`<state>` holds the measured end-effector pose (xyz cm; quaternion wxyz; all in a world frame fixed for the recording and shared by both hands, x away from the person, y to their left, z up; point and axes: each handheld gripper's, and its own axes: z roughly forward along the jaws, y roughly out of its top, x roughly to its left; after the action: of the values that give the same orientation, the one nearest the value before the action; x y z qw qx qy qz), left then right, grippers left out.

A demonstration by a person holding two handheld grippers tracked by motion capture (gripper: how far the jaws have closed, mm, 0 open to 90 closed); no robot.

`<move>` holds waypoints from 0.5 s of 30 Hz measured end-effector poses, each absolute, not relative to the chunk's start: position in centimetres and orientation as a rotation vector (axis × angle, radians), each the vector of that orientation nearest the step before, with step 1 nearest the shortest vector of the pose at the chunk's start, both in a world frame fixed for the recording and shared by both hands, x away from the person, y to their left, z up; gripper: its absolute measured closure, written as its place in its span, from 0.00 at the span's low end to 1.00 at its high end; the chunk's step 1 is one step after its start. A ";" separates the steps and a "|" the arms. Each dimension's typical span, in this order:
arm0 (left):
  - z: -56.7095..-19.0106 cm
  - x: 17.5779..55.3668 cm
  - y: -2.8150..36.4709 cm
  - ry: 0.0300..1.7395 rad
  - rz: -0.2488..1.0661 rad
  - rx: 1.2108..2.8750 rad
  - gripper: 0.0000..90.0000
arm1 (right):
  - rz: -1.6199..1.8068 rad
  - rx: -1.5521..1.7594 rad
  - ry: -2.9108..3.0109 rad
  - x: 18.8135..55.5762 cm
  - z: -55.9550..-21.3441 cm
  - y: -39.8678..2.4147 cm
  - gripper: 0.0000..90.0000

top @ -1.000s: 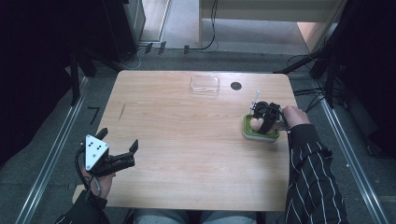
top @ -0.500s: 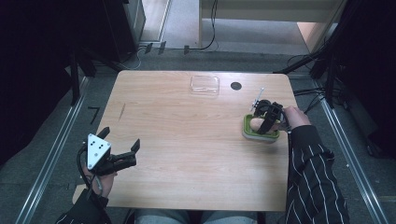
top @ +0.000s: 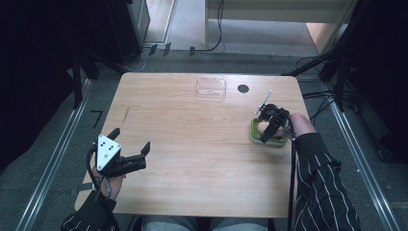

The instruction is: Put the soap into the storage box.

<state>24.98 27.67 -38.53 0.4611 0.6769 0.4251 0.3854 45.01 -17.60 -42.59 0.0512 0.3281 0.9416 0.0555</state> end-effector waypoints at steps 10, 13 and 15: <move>-38.5 25.8 26.7 1.014 0.924 1.678 0.00 | 0.190 1.072 2.868 43.8 -42.6 -17.3 0.05; -38.6 26.1 26.3 1.004 0.915 1.680 0.00 | 0.192 1.106 2.852 43.0 -42.6 -17.1 0.03; -38.6 26.1 26.2 0.999 0.912 1.683 0.00 | 0.172 1.098 2.862 42.6 -42.7 -17.0 0.03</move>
<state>26.11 26.22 -38.56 0.4715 0.6874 0.4081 0.3723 42.63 -16.97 -42.68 0.0359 0.3574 0.9316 0.0560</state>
